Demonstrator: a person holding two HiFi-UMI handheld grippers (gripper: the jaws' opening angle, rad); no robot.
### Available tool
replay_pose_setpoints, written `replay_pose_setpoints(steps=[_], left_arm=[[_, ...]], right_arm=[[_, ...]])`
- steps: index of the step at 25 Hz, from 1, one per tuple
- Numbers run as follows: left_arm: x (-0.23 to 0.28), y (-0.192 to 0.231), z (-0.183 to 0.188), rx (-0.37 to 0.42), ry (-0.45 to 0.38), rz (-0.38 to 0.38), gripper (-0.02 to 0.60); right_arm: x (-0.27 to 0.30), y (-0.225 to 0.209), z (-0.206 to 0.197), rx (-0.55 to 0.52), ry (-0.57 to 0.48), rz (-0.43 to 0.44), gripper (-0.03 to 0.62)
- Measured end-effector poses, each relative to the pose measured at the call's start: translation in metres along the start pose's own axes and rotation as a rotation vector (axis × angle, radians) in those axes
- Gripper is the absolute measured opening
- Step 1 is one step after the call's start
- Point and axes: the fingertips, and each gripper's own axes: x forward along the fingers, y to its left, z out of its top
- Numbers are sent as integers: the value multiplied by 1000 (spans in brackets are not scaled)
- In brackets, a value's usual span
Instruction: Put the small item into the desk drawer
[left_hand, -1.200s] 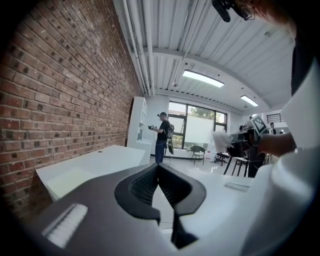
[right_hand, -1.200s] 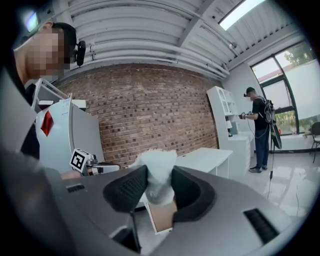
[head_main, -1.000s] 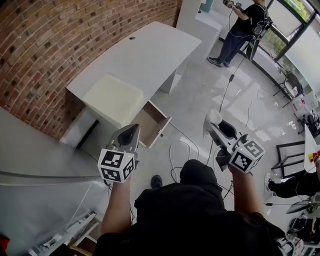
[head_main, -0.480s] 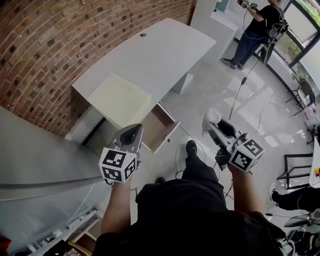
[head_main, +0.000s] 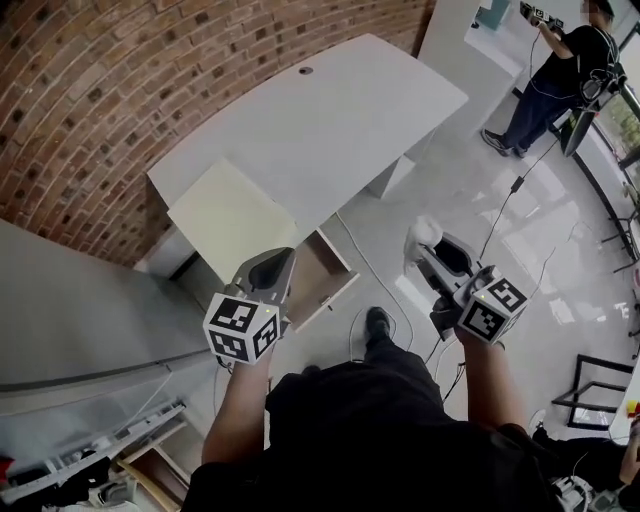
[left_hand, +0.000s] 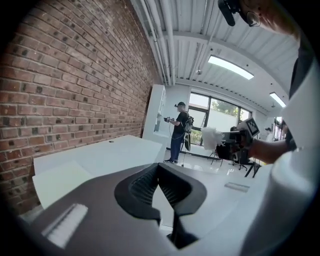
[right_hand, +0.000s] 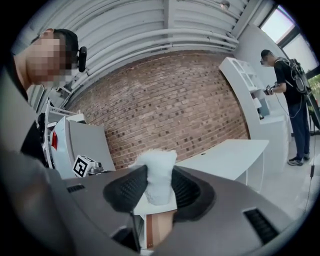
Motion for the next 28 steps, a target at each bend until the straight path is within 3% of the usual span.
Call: replay_pose_setpoints(steps=[6, 11, 18, 28], left_arm=[[72, -30, 16, -15, 48, 30, 12], [96, -27, 18, -59, 86, 135, 12], [90, -15, -3, -174, 79, 313, 12], [55, 2, -34, -242, 60, 449, 12]], right_arm=[[7, -72, 0, 45, 68, 80, 144], [14, -106, -14, 77, 144, 167, 144], [23, -116, -26, 23, 237, 327, 144], [58, -96, -53, -25, 340, 439, 144]])
